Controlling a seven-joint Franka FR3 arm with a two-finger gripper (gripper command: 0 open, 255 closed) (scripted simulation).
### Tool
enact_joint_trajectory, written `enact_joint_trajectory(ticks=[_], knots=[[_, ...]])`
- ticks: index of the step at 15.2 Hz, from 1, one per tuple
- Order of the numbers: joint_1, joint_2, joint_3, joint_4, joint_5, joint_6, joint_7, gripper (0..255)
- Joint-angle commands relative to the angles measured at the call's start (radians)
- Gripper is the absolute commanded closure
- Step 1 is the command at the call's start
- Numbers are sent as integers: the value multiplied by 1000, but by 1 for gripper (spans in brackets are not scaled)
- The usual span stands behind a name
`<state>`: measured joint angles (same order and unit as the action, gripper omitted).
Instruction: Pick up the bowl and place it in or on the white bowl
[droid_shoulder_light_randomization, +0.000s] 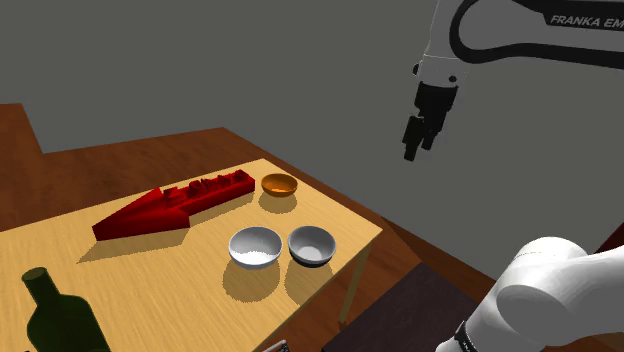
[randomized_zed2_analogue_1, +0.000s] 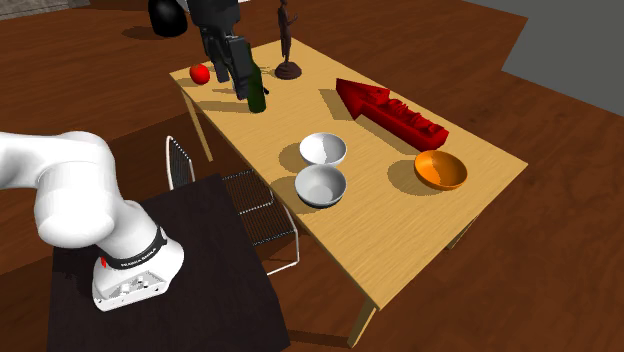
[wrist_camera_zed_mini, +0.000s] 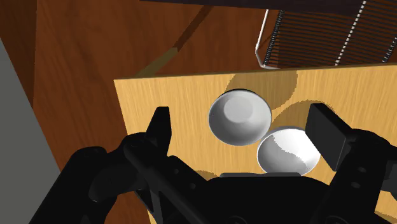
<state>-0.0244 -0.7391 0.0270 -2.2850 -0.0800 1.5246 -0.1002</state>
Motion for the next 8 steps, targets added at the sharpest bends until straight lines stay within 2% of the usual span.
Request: enact_joint_trajectory(ticks=[1, 8], knots=[[0, 0, 0, 0, 0, 0, 0, 0], [20, 116, 65, -117, 4, 219, 69, 0]])
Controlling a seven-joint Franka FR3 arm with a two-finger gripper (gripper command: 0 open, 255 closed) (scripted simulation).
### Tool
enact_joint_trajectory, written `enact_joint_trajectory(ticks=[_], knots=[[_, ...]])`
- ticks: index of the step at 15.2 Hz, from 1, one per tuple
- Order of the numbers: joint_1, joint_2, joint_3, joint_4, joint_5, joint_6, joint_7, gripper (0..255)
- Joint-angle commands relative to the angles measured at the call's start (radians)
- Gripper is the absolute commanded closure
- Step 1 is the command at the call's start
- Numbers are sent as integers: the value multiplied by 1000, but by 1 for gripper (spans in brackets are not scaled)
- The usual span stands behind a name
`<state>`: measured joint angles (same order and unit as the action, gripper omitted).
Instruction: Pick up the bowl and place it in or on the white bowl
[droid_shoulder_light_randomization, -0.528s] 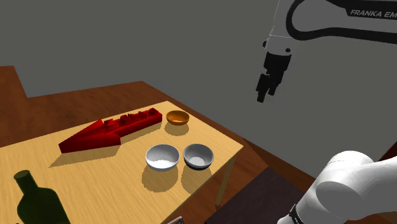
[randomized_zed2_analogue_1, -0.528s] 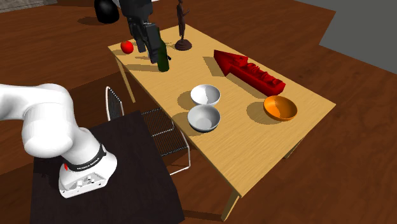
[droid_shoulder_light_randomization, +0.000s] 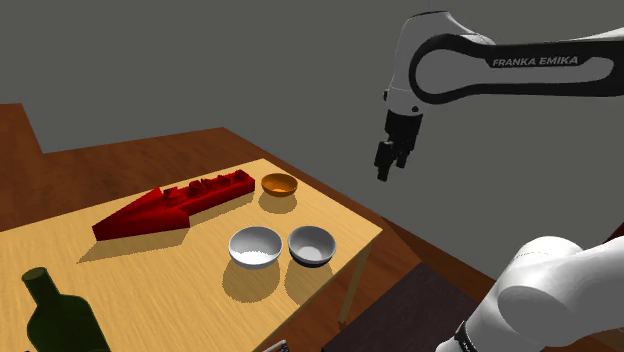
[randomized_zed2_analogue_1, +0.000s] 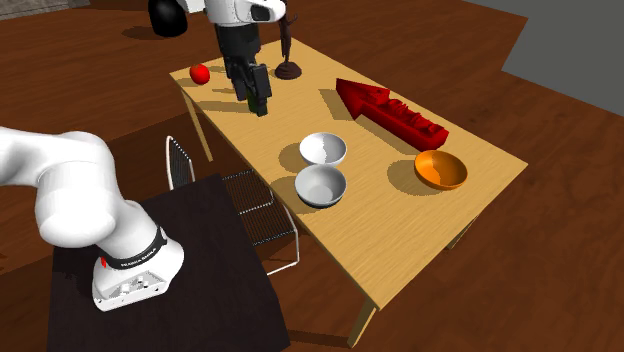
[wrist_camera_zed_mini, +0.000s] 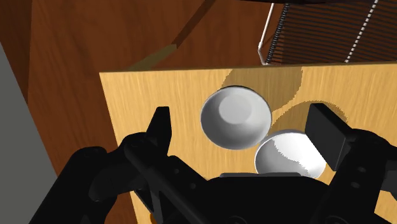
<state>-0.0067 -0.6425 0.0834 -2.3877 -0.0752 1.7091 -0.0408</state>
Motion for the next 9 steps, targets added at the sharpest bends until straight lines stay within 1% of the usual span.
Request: enact_joint_trajectory(ticks=[1, 5, 9], knots=[[5, 42, 18, -26, -2, 67, 20, 0], [11, 145, 56, -59, -12, 192, 66, 0], [13, 269, 94, -70, -36, 314, 118, 0]])
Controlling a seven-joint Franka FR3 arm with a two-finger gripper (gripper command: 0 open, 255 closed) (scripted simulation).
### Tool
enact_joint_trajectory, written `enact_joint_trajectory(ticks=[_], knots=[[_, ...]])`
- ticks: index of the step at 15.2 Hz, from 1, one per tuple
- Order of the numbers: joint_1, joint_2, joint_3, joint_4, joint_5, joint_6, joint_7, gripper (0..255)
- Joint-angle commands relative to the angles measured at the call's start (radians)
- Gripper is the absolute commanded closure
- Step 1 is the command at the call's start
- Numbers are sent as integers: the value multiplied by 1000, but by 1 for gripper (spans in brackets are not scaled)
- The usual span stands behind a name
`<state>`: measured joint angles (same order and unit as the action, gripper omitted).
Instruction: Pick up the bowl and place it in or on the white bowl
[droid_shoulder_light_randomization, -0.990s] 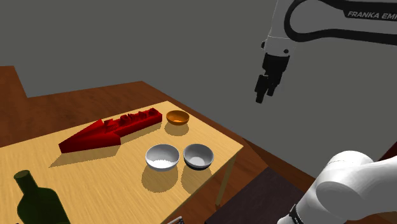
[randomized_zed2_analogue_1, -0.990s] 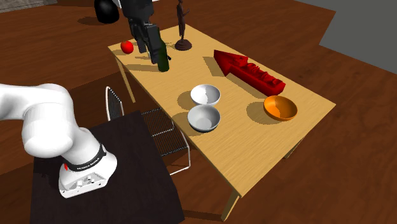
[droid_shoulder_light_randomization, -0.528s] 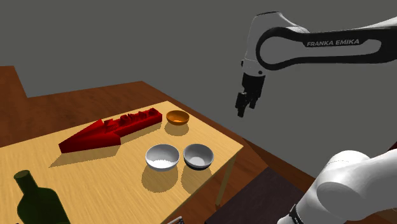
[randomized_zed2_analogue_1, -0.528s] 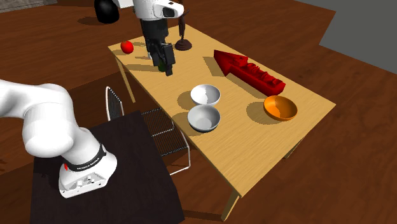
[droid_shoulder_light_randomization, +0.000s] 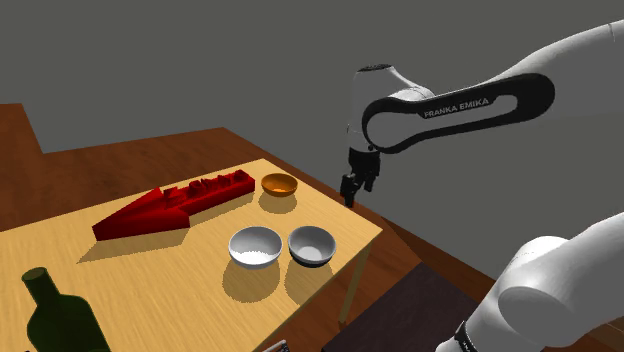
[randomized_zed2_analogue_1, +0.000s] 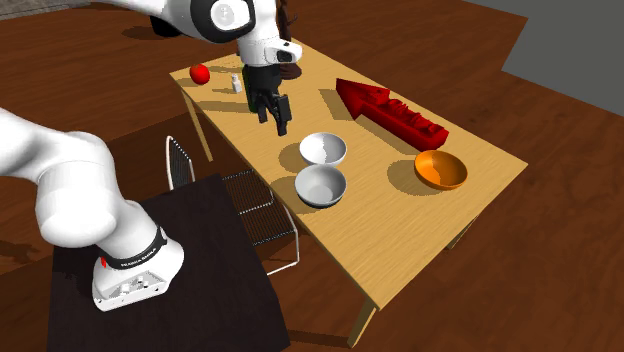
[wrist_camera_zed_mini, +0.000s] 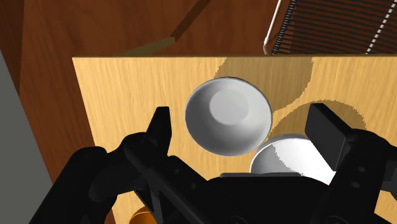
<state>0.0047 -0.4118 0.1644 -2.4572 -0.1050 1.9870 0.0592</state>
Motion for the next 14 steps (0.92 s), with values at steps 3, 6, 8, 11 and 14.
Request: enact_joint_trajectory(ticks=[3, 6, 8, 11, 14], knots=[[-1, 142, 40, 7, -37, 121, 64, 0], [-4, 254, 65, 27, -80, 197, 118, 0], [-5, 332, 78, 48, -118, 243, 158, 0], [0, 454, 88, 91, -184, 300, 223, 0], [14, 577, 87, 146, -257, 344, 289, 0]])
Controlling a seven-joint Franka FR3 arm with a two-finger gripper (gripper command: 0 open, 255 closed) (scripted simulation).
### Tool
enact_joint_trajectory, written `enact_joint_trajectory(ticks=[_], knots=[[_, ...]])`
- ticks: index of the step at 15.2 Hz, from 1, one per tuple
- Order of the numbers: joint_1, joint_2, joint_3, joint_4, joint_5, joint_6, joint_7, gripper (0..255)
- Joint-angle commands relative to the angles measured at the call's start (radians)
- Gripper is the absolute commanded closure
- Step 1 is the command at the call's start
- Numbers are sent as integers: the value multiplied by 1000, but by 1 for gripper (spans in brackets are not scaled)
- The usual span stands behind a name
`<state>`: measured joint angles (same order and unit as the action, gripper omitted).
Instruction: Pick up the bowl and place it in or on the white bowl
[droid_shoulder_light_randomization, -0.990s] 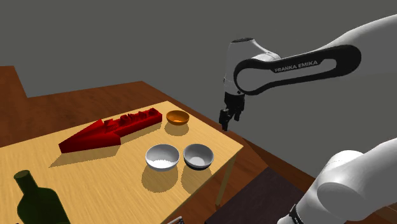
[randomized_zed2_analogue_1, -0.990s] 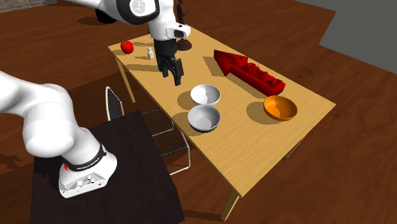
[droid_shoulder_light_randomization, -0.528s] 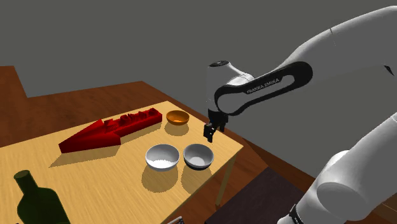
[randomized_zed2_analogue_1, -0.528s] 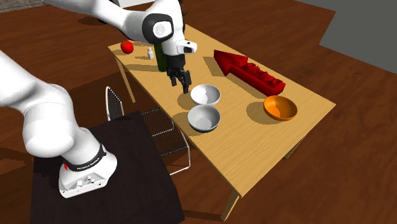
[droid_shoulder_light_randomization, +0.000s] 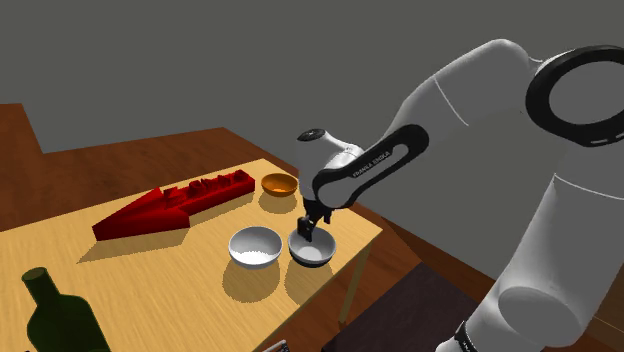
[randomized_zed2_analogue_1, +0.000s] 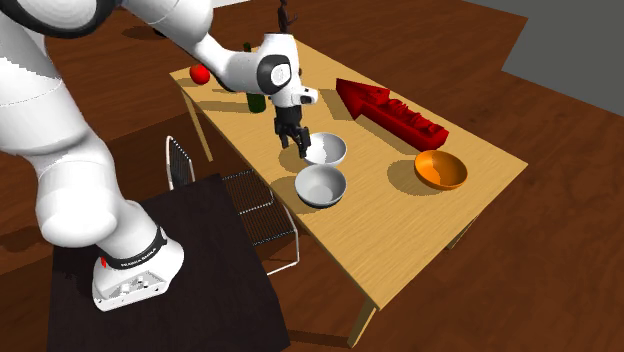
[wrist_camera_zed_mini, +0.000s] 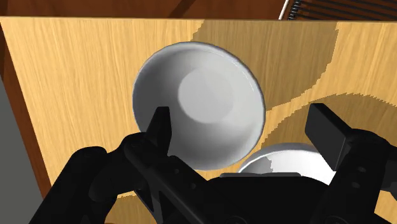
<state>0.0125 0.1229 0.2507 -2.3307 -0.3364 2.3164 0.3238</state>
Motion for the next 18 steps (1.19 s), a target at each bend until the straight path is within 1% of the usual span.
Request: enact_joint_trajectory(ticks=[1, 5, 9, 18], knots=[[13, 84, -3, 41, -49, 26, 46, 0], [50, 247, -27, 138, -136, 62, 121, 0], [95, 408, -59, 253, -201, 82, 175, 0], [105, 497, -96, 270, -249, 153, 206, 0]])
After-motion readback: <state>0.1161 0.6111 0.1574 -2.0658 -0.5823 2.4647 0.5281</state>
